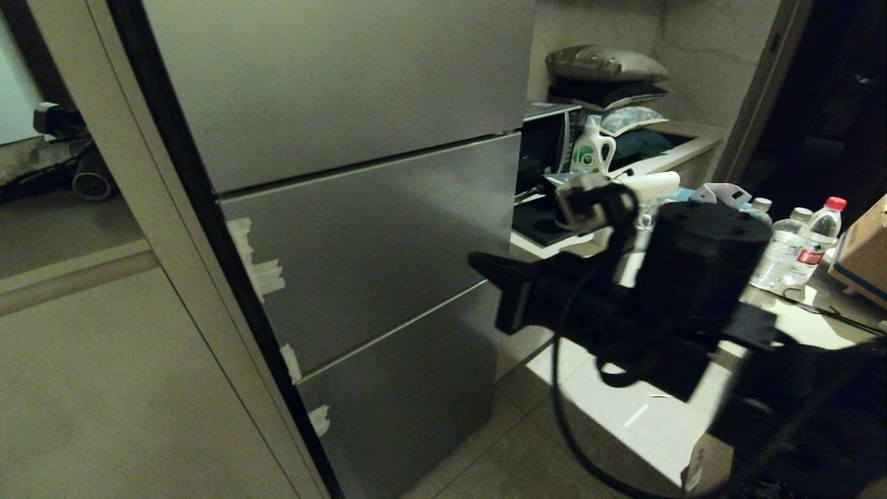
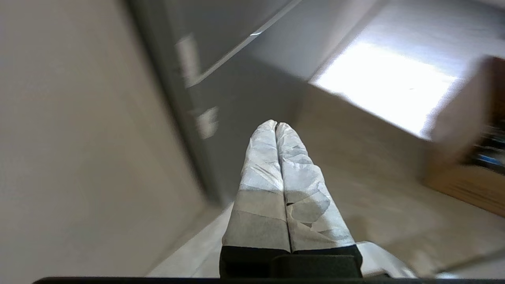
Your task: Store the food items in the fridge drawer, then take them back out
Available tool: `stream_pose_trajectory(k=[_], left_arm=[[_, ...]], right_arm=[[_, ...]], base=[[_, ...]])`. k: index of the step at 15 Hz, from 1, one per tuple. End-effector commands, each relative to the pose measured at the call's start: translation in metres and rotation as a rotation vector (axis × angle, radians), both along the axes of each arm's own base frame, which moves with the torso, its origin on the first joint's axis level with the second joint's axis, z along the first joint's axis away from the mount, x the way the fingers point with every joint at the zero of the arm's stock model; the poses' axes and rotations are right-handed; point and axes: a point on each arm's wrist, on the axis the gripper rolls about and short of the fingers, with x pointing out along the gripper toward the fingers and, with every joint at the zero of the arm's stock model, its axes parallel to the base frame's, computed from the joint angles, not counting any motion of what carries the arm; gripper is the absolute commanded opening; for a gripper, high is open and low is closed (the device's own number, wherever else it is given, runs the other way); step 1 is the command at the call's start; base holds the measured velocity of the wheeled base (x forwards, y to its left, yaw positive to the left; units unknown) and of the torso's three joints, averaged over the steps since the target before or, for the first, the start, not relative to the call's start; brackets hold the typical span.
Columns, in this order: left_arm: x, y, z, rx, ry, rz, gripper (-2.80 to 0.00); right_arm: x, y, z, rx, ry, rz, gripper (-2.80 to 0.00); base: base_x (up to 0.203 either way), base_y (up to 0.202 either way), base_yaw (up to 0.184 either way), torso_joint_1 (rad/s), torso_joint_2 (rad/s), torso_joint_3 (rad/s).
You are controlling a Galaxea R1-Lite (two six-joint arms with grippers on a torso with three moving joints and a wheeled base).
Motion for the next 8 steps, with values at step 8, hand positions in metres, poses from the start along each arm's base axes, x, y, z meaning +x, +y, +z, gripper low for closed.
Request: stream_pose_trajectory(k=[8], left_arm=[[-0.02, 0.005, -0.034, 0.04, -0.058, 0.193, -2.8]], right_arm=[[-0.202, -0.219, 0.01, -0.017, -0.141, -0.762, -2.8]], base=[[0.0, 0.0, 0.0, 0.0, 0.0, 0.0]])
